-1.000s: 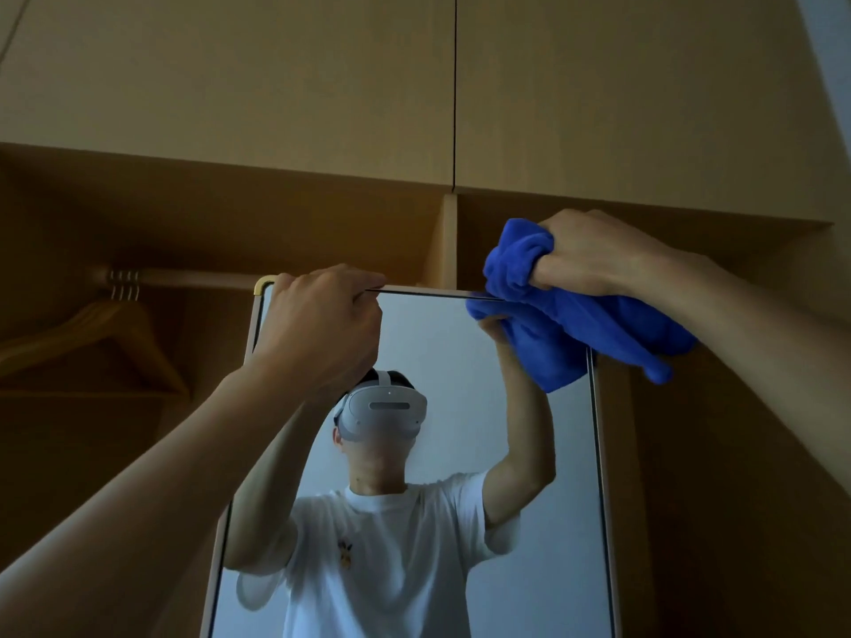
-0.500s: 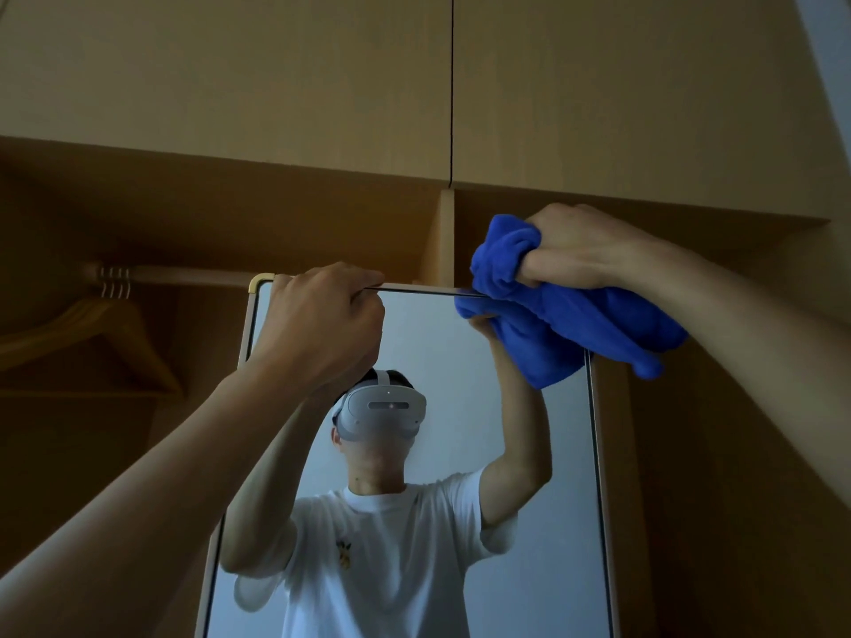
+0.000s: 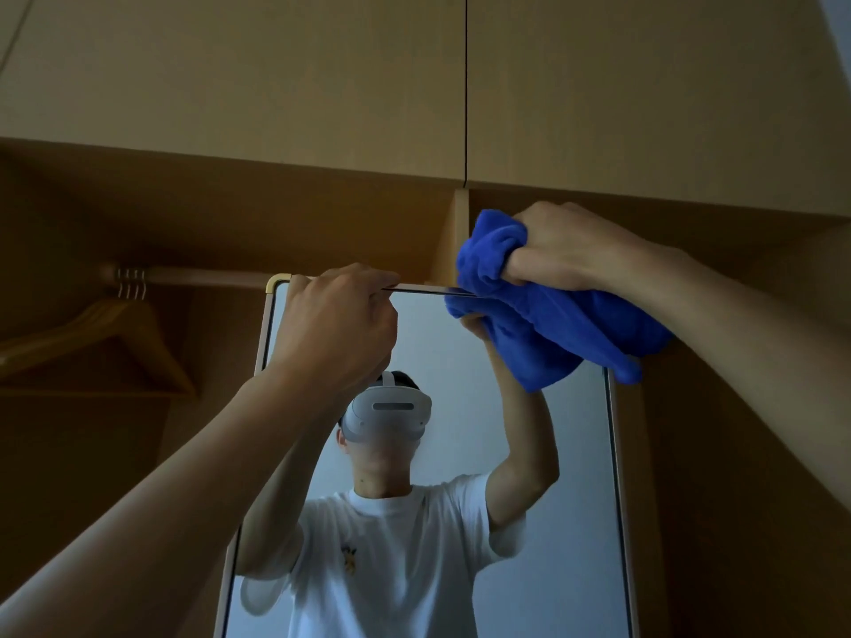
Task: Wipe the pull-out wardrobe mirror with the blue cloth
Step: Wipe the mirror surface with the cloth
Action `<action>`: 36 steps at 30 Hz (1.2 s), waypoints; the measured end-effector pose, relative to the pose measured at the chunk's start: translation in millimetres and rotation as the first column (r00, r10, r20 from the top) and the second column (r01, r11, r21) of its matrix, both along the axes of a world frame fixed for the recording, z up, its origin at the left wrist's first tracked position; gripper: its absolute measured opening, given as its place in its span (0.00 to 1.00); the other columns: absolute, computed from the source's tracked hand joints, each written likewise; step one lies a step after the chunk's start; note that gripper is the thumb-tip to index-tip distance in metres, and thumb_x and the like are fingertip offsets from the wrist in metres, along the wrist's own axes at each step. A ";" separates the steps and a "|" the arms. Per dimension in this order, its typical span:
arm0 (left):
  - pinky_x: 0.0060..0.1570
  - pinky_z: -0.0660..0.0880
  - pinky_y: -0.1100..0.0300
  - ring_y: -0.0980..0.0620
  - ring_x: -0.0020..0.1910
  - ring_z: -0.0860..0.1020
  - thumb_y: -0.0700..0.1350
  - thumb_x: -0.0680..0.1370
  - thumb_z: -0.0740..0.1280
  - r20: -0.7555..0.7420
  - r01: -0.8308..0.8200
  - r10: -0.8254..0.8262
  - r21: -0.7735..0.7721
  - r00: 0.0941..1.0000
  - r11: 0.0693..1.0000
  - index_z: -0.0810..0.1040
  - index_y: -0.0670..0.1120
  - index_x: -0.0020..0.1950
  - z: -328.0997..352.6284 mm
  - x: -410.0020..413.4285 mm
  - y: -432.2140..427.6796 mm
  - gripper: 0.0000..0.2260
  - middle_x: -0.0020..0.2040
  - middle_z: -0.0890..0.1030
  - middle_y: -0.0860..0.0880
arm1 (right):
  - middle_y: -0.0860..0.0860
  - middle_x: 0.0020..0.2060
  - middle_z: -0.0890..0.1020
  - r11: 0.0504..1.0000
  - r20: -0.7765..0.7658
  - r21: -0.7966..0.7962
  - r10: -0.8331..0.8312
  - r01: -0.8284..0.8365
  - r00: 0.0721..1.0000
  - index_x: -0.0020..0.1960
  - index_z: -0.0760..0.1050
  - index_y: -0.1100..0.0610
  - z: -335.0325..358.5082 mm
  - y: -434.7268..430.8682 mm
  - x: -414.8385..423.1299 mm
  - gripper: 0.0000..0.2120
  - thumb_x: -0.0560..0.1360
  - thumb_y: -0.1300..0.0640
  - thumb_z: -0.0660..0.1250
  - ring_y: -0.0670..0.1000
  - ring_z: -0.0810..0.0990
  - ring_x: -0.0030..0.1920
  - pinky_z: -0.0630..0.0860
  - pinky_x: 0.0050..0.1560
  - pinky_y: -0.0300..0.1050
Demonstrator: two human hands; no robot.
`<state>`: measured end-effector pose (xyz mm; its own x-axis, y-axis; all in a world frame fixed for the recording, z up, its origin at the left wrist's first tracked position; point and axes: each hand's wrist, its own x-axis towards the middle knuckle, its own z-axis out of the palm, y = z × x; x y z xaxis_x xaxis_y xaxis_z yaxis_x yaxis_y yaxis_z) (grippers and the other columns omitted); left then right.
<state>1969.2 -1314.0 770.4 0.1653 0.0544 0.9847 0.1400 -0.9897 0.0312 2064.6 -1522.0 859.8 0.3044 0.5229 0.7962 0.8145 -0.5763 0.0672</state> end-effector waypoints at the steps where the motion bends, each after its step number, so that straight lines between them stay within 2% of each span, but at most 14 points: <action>1: 0.66 0.70 0.47 0.52 0.63 0.78 0.45 0.81 0.62 0.001 0.006 -0.006 0.000 1.000 1.000 0.81 0.53 0.66 0.0 -0.2 0.5 0.16 0.64 0.81 0.55 | 0.51 0.30 0.75 1.000 -0.011 0.004 -0.016 0.016 1.000 0.34 0.72 0.54 0.0 -6.0 3.4 0.10 0.71 0.51 0.65 0.53 0.74 0.33 0.68 0.35 0.49; 5: 0.67 0.69 0.47 0.53 0.63 0.78 0.44 0.81 0.62 0.005 0.028 -0.028 0.002 1.000 1.000 0.81 0.54 0.65 -0.3 -0.5 1.4 0.16 0.64 0.82 0.56 | 0.52 0.30 0.76 0.994 -0.084 0.017 -0.102 0.104 0.991 0.34 0.72 0.54 4.0 -31.4 20.9 0.09 0.71 0.52 0.67 0.53 0.75 0.33 0.70 0.36 0.49; 7: 0.67 0.69 0.47 0.53 0.63 0.78 0.45 0.81 0.62 0.009 0.036 -0.036 0.004 0.999 0.999 0.81 0.54 0.65 -0.2 -0.3 2.2 0.15 0.64 0.81 0.56 | 0.54 0.39 0.80 0.986 -0.084 0.015 -0.167 0.169 0.982 0.40 0.76 0.54 5.7 -40.0 30.1 0.06 0.73 0.52 0.67 0.55 0.77 0.40 0.75 0.43 0.52; 9: 0.68 0.69 0.47 0.53 0.63 0.78 0.45 0.81 0.61 0.012 0.052 -0.052 0.000 0.999 0.999 0.81 0.55 0.65 0.0 0.2 3.2 0.15 0.64 0.81 0.56 | 0.57 0.47 0.82 0.980 -0.083 0.036 -0.194 0.198 0.977 0.48 0.78 0.56 7.4 -43.8 36.0 0.08 0.74 0.52 0.67 0.57 0.77 0.46 0.77 0.50 0.53; 12: 0.67 0.70 0.46 0.53 0.63 0.78 0.45 0.81 0.61 0.014 0.083 -0.083 -0.003 0.996 0.997 0.82 0.54 0.65 1.0 1.6 4.5 0.16 0.64 0.81 0.56 | 0.57 0.48 0.82 0.981 -0.094 0.025 -0.188 0.191 0.978 0.48 0.79 0.57 9.9 -39.6 33.8 0.09 0.73 0.52 0.68 0.56 0.78 0.46 0.78 0.51 0.53; 15: 0.67 0.70 0.46 0.53 0.63 0.78 0.45 0.80 0.61 0.016 0.095 -0.095 -0.009 0.995 0.995 0.82 0.54 0.64 1.8 4.3 6.0 0.16 0.64 0.81 0.56 | 0.56 0.46 0.83 0.991 -0.095 0.009 -0.132 0.133 0.987 0.45 0.79 0.56 12.0 -21.9 20.2 0.08 0.72 0.51 0.68 0.56 0.78 0.45 0.78 0.49 0.53; 18: 0.66 0.71 0.47 0.52 0.63 0.78 0.46 0.80 0.61 0.012 0.098 -0.098 -0.008 0.995 0.995 0.81 0.53 0.65 1.4 5.5 7.2 0.15 0.64 0.81 0.55 | 0.52 0.35 0.79 0.999 -0.101 -0.029 -0.044 0.041 0.994 0.36 0.74 0.54 10.9 4.4 -1.2 0.07 0.64 0.50 0.68 0.54 0.75 0.37 0.72 0.39 0.51; 20: 0.66 0.71 0.46 0.51 0.63 0.77 0.46 0.81 0.61 -0.004 0.084 -0.084 -0.003 0.996 0.996 0.81 0.53 0.66 1.7 4.6 7.3 0.16 0.65 0.81 0.53 | 0.50 0.30 0.74 0.999 -0.101 -0.046 -0.003 -0.001 0.995 0.34 0.72 0.54 10.7 21.7 -13.9 0.07 0.60 0.52 0.66 0.53 0.72 0.33 0.69 0.35 0.49; 24: 0.64 0.70 0.47 0.50 0.63 0.77 0.46 0.80 0.60 -0.042 0.035 -0.034 0.013 0.999 0.999 0.79 0.55 0.68 2.4 3.1 6.4 0.17 0.66 0.80 0.54 | 0.49 0.26 0.70 0.998 -0.051 -0.054 0.018 -0.021 0.999 0.31 0.69 0.54 11.3 42.9 -28.5 0.08 0.61 0.53 0.67 0.52 0.69 0.30 0.65 0.32 0.47; 30: 0.62 0.67 0.49 0.52 0.64 0.77 0.48 0.81 0.60 -0.023 -0.001 0.002 0.048 1.000 0.999 0.78 0.56 0.68 2.4 4.2 15.0 0.17 0.65 0.80 0.56 | 0.50 0.29 0.73 0.999 -0.034 0.021 0.027 -0.026 0.999 0.35 0.69 0.53 4.5 34.6 -18.0 0.07 0.66 0.52 0.66 0.52 0.72 0.31 0.67 0.34 0.47; 33: 0.59 0.63 0.51 0.56 0.67 0.74 0.51 0.82 0.58 -0.051 -0.064 0.068 0.076 0.996 0.995 0.75 0.60 0.70 2.7 1.3 26.2 0.18 0.68 0.77 0.60 | 0.51 0.29 0.74 0.998 -0.049 0.044 -0.038 0.040 0.998 0.35 0.72 0.55 2.7 18.5 -9.8 0.08 0.67 0.51 0.66 0.53 0.74 0.32 0.68 0.35 0.48; 36: 0.59 0.61 0.50 0.56 0.69 0.70 0.54 0.82 0.58 -0.028 -0.108 0.110 0.061 0.994 0.992 0.73 0.63 0.71 -1.1 -8.7 42.0 0.18 0.69 0.76 0.60 | 0.51 0.30 0.75 0.993 -0.072 0.060 -0.094 0.099 0.993 0.36 0.74 0.56 0.8 3.0 -2.1 0.09 0.68 0.51 0.66 0.54 0.75 0.33 0.69 0.36 0.49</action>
<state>1960.5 -1272.0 769.3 0.1925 0.0158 0.9812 0.2473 -0.9684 -0.0329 2062.5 -1519.0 860.6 0.4062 0.4373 0.8023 0.7562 -0.6538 -0.0265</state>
